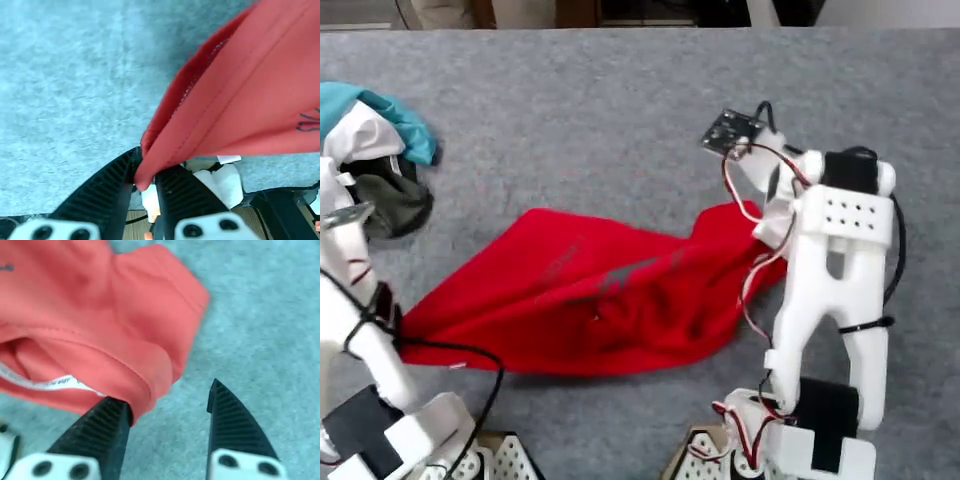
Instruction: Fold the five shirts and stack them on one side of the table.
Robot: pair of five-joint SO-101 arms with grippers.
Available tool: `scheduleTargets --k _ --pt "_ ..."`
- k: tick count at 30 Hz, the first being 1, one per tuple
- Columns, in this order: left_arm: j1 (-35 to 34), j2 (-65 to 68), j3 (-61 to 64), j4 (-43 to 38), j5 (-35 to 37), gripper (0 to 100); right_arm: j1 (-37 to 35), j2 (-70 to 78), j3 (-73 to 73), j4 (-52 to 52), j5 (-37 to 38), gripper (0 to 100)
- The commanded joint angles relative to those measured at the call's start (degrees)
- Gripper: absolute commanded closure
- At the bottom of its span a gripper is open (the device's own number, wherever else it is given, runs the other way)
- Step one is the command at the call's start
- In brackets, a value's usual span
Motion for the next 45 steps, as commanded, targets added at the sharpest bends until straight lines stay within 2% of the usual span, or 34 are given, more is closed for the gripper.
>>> scheduleTargets --k 1,5,11,16,18,22,28,31,34,41,45 --pt "-6.33 -2.07 -2.55 0.44 -4.75 98 -1.1 0.04 -4.0 5.63 4.4 78.1" --pt "-9.85 -2.07 -2.55 0.44 -11.25 98 -0.22 0.04 -1.1 13.54 11.52 78.1" --pt "-9.67 -2.07 -7.21 5.45 -16.7 98 0.92 -6.29 14.99 13.63 19.78 77.9" --pt "-9.76 -1.98 -14.07 5.36 -17.05 96 1.01 -16.57 21.23 13.27 20.31 77.7" --pt "-9.76 -1.98 -15.82 5.36 -17.14 89 1.01 -20.09 21.05 13.8 20.31 77.4" --pt "-10.29 -1.98 -18.02 5.36 -16.44 74 1.01 -25.89 21.05 14.07 20.4 70.4" --pt "-10.29 -1.98 -22.59 5.36 -14.86 72 1.19 -30.29 20.53 14.07 20.04 69.8" --pt "-8.26 -1.98 -27.69 5.36 -7.91 72 1.36 -31.6 17.1 14.15 18.11 69.9" --pt "-2.2 -1.36 -32.62 5.36 4.31 72 0.92 -30.99 10.95 14.15 14.51 69.9" --pt "24.35 2.33 -32.88 5.27 24.7 72 -0.13 -20.44 -4.09 13.89 6.59 69.9" --pt "34.37 14.02 -35.25 1.76 33.14 73 -3.12 -7.6 -11.21 13.71 -5.01 69.9"
